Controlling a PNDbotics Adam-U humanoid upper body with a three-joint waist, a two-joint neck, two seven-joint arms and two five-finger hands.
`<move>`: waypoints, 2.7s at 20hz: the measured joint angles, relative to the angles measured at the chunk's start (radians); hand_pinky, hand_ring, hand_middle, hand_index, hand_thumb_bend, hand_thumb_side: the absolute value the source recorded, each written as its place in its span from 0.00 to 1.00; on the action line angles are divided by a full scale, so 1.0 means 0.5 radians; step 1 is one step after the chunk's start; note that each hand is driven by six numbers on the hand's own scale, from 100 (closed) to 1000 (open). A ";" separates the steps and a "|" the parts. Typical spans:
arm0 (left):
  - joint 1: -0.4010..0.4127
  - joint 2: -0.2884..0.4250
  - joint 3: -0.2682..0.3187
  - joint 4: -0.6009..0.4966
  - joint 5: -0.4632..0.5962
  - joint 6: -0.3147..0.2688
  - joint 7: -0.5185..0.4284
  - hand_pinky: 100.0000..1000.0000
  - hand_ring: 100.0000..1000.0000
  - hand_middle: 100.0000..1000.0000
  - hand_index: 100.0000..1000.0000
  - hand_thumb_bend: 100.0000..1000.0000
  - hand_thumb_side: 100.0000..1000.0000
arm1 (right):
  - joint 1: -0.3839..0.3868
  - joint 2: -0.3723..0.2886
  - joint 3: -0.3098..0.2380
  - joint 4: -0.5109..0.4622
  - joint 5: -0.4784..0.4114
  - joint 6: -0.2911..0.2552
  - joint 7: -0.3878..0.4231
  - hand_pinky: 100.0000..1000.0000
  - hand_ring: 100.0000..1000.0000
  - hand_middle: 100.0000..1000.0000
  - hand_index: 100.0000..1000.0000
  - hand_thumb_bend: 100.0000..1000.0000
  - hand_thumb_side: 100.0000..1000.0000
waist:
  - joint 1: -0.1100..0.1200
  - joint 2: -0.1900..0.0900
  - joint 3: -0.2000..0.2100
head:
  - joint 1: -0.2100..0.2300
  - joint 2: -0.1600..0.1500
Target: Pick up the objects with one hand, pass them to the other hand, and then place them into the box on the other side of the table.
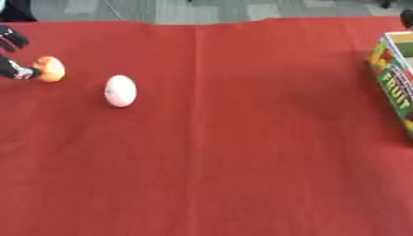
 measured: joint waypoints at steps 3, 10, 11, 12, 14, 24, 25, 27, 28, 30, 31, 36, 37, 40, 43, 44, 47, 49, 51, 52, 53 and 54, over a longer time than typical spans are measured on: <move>0.000 -0.023 0.011 0.005 -0.040 0.016 0.001 0.78 0.80 0.74 0.80 0.42 0.04 | -0.007 0.004 0.005 0.000 0.004 0.002 0.003 0.75 0.76 0.66 0.74 0.47 0.21 | 0.000 0.011 -0.016 | 0.011 -0.009; 0.000 -0.050 0.020 0.036 -0.089 0.043 0.069 0.78 0.80 0.74 0.79 0.39 0.04 | -0.014 0.012 0.011 0.000 0.006 0.003 0.013 0.75 0.76 0.66 0.74 0.47 0.21 | 0.012 0.034 -0.034 | 0.036 -0.019; 0.000 -0.052 0.020 0.040 -0.094 0.045 0.079 0.78 0.80 0.74 0.79 0.38 0.04 | -0.014 0.015 0.012 0.000 0.006 0.001 0.015 0.75 0.76 0.66 0.74 0.47 0.21 | 0.012 0.036 -0.034 | 0.043 -0.020; 0.001 -0.055 0.020 0.043 -0.101 0.048 0.086 0.78 0.80 0.74 0.78 0.36 0.04 | -0.014 0.019 0.012 0.000 0.006 0.001 0.017 0.75 0.76 0.66 0.74 0.47 0.21 | 0.012 0.037 -0.035 | 0.051 -0.021; 0.001 -0.064 0.020 0.052 -0.108 0.052 0.092 0.78 0.79 0.73 0.77 0.33 0.04 | -0.014 0.020 0.012 0.000 0.007 0.002 0.020 0.75 0.76 0.66 0.74 0.47 0.21 | 0.013 0.038 -0.040 | 0.063 -0.033; 0.002 -0.067 0.021 0.076 -0.160 0.062 0.046 0.74 0.75 0.65 0.50 0.13 0.02 | -0.011 0.020 0.012 0.000 0.007 0.001 0.020 0.75 0.76 0.66 0.74 0.43 0.23 | 0.014 0.039 -0.045 | 0.077 -0.035; 0.002 -0.067 0.021 0.075 -0.170 0.061 0.051 0.74 0.74 0.64 0.48 0.12 0.02 | -0.010 0.020 0.012 0.000 0.007 0.001 0.019 0.75 0.76 0.66 0.74 0.43 0.23 | 0.014 0.039 -0.044 | 0.077 -0.034; 0.002 -0.067 0.021 0.071 -0.187 0.055 0.067 0.73 0.73 0.63 0.47 0.13 0.01 | -0.006 0.020 0.011 0.000 0.007 0.000 0.019 0.75 0.76 0.66 0.74 0.42 0.24 | 0.014 0.039 -0.041 | 0.080 -0.034; 0.004 -0.068 0.019 0.064 -0.195 0.049 0.078 0.73 0.73 0.62 0.46 0.13 0.01 | -0.001 0.020 0.011 0.000 0.006 0.000 0.018 0.75 0.76 0.66 0.74 0.42 0.24 | 0.014 0.039 -0.038 | 0.083 -0.033; 0.010 -0.068 0.017 0.045 -0.202 0.036 0.105 0.72 0.72 0.61 0.45 0.12 0.01 | 0.006 0.020 0.011 0.000 0.006 -0.001 0.018 0.75 0.76 0.66 0.74 0.42 0.24 | 0.014 0.038 -0.030 | 0.086 -0.031; 0.018 -0.068 0.016 0.030 -0.202 0.027 0.119 0.72 0.72 0.60 0.45 0.13 0.01 | 0.007 0.020 0.011 0.000 0.006 -0.001 0.018 0.75 0.76 0.66 0.74 0.42 0.24 | 0.014 0.037 -0.025 | 0.086 -0.029; 0.067 -0.065 -0.028 -0.111 -0.131 -0.038 0.174 0.71 0.70 0.58 0.44 0.14 0.00 | 0.025 0.020 0.010 0.000 0.005 -0.006 0.021 0.75 0.76 0.66 0.74 0.42 0.24 | 0.014 0.029 0.010 | 0.051 -0.003; 0.081 -0.062 -0.042 -0.145 -0.111 -0.051 0.173 0.71 0.70 0.58 0.44 0.14 0.00 | 0.028 0.020 0.010 0.000 0.004 -0.006 0.021 0.75 0.76 0.66 0.74 0.41 0.24 | 0.014 0.016 0.017 | 0.043 0.002; 0.115 -0.027 -0.074 -0.252 -0.057 -0.078 0.165 0.71 0.70 0.58 0.43 0.14 0.00 | 0.042 0.019 0.010 0.000 0.003 -0.006 0.021 0.75 0.76 0.66 0.74 0.41 0.24 | 0.014 -0.012 0.028 | 0.031 0.003; 0.155 -0.001 -0.103 -0.355 0.002 -0.098 0.153 0.71 0.69 0.57 0.43 0.14 0.00 | 0.050 0.018 0.011 0.000 0.002 -0.006 0.021 0.75 0.76 0.66 0.74 0.42 0.23 | 0.014 -0.016 0.042 | 0.026 0.004; 0.171 0.009 -0.113 -0.394 0.022 -0.108 0.149 0.70 0.69 0.57 0.43 0.14 0.00 | 0.057 0.018 0.011 0.001 0.001 -0.006 0.021 0.75 0.76 0.66 0.74 0.42 0.23 | 0.014 -0.019 0.045 | 0.026 0.007; 0.232 0.043 -0.145 -0.529 0.099 -0.135 0.139 0.70 0.69 0.57 0.43 0.14 0.00 | 0.059 0.017 0.011 0.001 -0.002 -0.006 0.021 0.75 0.76 0.66 0.74 0.42 0.23 | 0.014 -0.027 0.059 | 0.028 0.018; 0.283 0.066 -0.167 -0.635 0.163 -0.147 0.137 0.70 0.69 0.57 0.44 0.14 0.00 | 0.061 0.014 0.011 0.002 -0.003 -0.006 0.021 0.75 0.76 0.66 0.74 0.42 0.23 | 0.014 -0.027 0.072 | 0.034 0.019; 0.331 0.087 -0.188 -0.750 0.239 -0.151 0.137 0.70 0.68 0.57 0.44 0.14 0.00 | 0.069 0.011 0.011 0.002 -0.003 -0.006 0.021 0.75 0.76 0.66 0.74 0.42 0.23 | 0.014 -0.027 0.081 | 0.035 0.020; 0.358 0.098 -0.197 -0.813 0.278 -0.153 0.139 0.70 0.68 0.57 0.44 0.14 0.00 | 0.075 0.009 0.010 0.002 -0.003 -0.006 0.021 0.75 0.76 0.66 0.74 0.43 0.23 | 0.014 -0.027 0.085 | 0.035 0.020; 0.387 0.110 -0.206 -0.876 0.315 -0.154 0.142 0.69 0.68 0.57 0.44 0.14 0.00 | 0.077 0.007 0.010 0.002 -0.003 -0.006 0.021 0.75 0.76 0.66 0.74 0.43 0.23 | 0.014 -0.027 0.091 | 0.035 0.020; 0.417 0.121 -0.212 -0.941 0.355 -0.152 0.147 0.69 0.68 0.56 0.44 0.14 0.00 | 0.078 0.005 0.010 0.002 -0.003 -0.006 0.021 0.75 0.76 0.66 0.74 0.43 0.22 | 0.014 -0.027 0.096 | 0.035 0.021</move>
